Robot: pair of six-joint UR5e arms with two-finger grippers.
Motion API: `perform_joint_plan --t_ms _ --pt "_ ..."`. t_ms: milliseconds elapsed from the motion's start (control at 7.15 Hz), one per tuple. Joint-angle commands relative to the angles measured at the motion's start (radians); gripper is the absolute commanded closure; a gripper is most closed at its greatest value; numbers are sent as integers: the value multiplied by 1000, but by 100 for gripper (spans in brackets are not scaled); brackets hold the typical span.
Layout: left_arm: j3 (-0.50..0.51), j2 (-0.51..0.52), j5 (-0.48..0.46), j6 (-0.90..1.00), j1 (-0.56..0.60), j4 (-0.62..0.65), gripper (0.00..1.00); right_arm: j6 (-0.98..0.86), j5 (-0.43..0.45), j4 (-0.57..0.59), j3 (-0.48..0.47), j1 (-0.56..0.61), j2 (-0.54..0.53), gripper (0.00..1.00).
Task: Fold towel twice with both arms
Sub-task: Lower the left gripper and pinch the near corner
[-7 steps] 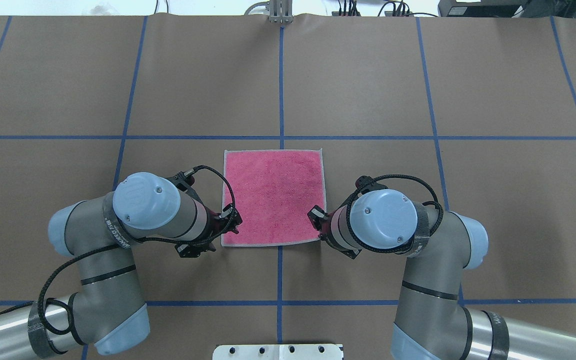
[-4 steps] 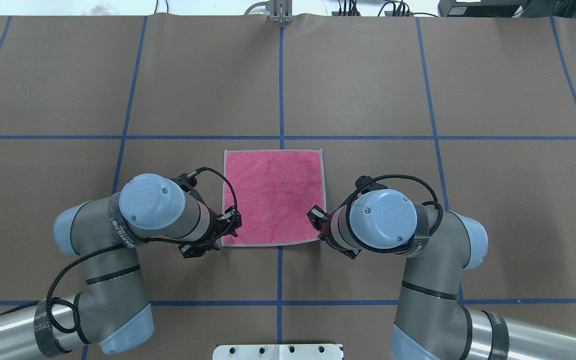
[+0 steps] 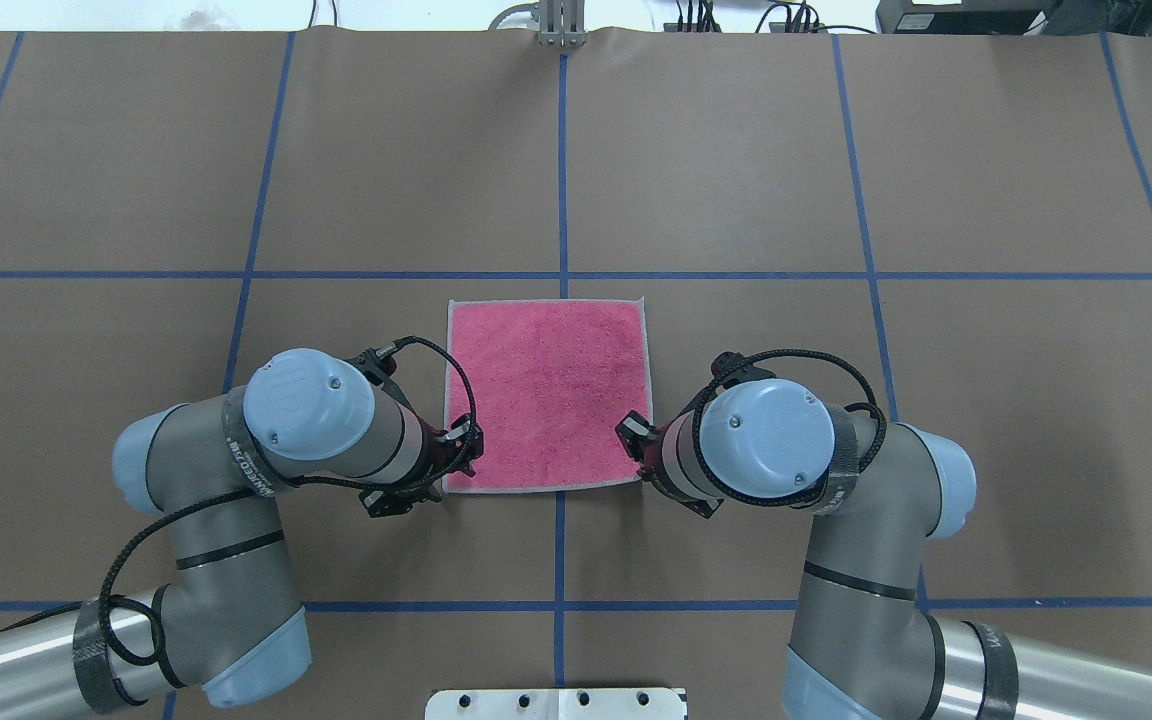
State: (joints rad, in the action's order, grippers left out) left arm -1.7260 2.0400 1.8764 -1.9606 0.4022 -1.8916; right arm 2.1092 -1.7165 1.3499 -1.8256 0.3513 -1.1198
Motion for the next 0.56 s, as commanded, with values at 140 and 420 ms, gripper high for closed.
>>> perform_joint_plan --t_ms 140,420 --pt "0 -1 3 -3 -2 3 52 0 0 0 0 -2 0 100" --pt "0 -1 4 -6 -2 5 53 0 2 0 0 -2 0 100"
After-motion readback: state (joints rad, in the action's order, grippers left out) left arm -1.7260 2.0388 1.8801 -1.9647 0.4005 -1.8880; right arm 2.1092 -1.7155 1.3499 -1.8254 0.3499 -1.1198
